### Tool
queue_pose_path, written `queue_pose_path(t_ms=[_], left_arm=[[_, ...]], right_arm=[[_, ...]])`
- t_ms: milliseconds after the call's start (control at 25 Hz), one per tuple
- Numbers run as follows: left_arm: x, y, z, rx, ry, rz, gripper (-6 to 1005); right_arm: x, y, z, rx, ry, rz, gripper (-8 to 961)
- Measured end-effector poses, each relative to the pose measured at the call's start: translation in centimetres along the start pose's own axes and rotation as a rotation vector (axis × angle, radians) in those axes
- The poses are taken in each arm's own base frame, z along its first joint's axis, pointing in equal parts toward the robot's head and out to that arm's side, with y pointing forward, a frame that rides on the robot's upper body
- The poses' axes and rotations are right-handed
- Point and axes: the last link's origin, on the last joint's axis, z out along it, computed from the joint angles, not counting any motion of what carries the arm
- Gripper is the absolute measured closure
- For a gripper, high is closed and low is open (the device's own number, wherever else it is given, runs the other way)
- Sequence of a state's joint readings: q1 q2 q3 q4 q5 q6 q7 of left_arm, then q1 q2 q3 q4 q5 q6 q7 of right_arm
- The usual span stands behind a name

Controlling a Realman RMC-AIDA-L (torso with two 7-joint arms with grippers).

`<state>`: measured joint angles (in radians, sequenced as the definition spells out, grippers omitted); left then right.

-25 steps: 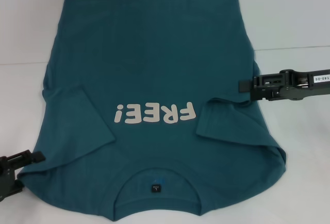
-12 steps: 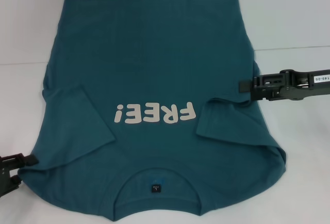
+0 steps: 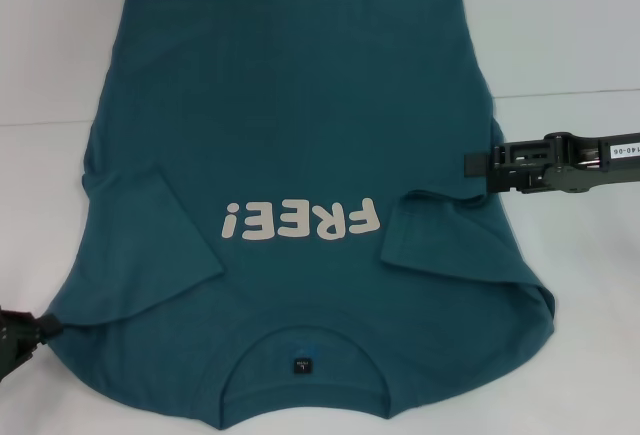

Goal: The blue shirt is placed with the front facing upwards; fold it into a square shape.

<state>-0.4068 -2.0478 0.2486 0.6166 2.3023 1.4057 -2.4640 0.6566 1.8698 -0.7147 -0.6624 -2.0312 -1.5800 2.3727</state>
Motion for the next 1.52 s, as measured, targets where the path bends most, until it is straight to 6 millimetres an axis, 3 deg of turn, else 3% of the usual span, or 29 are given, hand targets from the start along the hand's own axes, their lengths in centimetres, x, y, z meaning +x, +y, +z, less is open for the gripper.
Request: queue_pose_path(t_ms=[400,720,1280,1520], left_arm=[[-0.2,0.1,-0.1,-0.013,-0.006,0.012,1000],[0.0,0.0,-1.5,-0.079,0.041,-0.002,1000],[-0.3,0.9,-1.0,-0.138,0.013,0.039,1000],[-0.7,1.1,-0.8,-0.159,-0.005,0.061,1000]], right_arm=[[0.2,-0.1,0.0,-0.002,-0.001,0.005,179],[0.2,-0.2,0.0,-0.002,-0.002,0.006,181],[0.4,-0.4,-0.2,0.004,-0.001,0.007,186],[0.6,-0.8,-1.3,0.018,-0.006,0.011,188]])
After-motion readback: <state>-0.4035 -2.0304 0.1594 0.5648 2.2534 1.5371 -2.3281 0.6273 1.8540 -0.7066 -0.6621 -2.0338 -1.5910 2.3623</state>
